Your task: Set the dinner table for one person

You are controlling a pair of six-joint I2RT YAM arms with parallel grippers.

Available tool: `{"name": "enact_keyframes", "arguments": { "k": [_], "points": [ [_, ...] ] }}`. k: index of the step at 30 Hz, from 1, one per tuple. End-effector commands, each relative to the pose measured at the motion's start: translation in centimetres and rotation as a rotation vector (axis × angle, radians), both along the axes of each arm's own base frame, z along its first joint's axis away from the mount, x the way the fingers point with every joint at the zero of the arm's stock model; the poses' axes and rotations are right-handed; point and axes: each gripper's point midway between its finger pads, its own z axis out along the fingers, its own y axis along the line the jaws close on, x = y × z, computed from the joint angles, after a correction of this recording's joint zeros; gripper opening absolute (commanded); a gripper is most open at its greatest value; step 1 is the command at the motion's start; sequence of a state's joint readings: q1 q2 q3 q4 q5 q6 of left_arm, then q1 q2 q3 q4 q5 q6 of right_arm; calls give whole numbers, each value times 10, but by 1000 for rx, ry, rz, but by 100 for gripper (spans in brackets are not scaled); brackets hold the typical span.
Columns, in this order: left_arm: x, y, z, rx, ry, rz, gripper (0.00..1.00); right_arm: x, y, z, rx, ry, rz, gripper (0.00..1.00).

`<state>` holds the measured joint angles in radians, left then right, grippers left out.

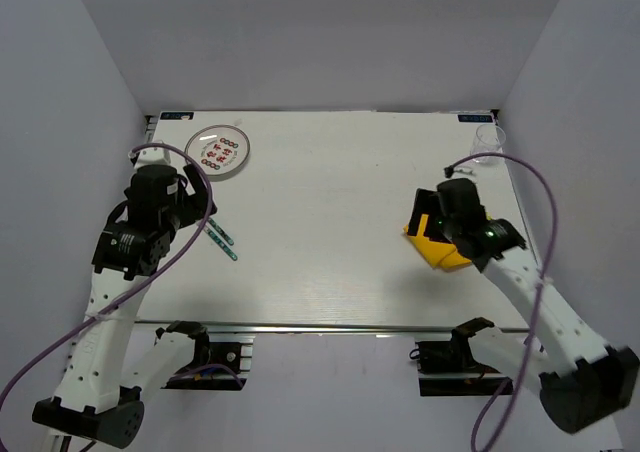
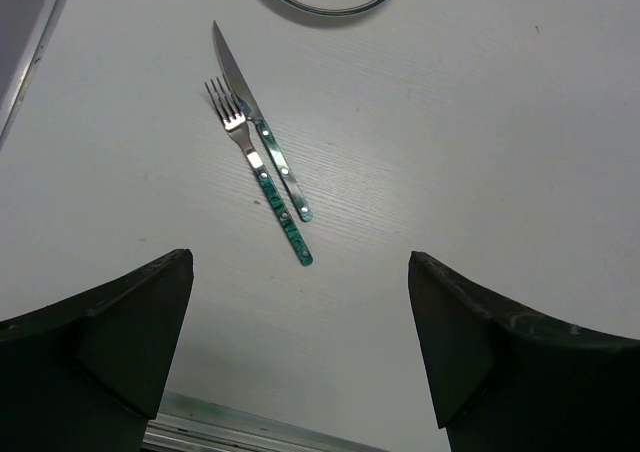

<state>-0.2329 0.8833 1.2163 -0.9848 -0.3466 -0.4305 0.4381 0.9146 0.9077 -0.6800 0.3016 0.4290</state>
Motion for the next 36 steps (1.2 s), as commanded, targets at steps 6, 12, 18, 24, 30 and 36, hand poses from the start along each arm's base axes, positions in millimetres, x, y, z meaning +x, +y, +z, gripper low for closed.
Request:
{"name": "enact_keyframes", "arguments": {
  "k": [6, 12, 18, 24, 30, 36],
  "points": [
    [-1, -29, -23, -72, 47, -147, 98, 86, -19, -67, 196, 47, -286, 89],
    [-13, -38, -38, -104, 52, -206, 98, 84, -92, -67, 189, -22, -542, 89],
    [-15, -45, -39, -121, 53, -249, 98, 62, -158, -90, 193, -35, -755, 88],
    [-14, -57, -40, -154, 52, -307, 98, 76, -180, -81, 231, -180, -670, 88],
    [-15, -60, -40, -150, 50, -323, 98, 93, -185, -87, 250, -167, -611, 84],
    [-18, -59, -40, -151, 44, -323, 98, 102, -177, -119, 305, -67, -560, 73]
  ]
}}
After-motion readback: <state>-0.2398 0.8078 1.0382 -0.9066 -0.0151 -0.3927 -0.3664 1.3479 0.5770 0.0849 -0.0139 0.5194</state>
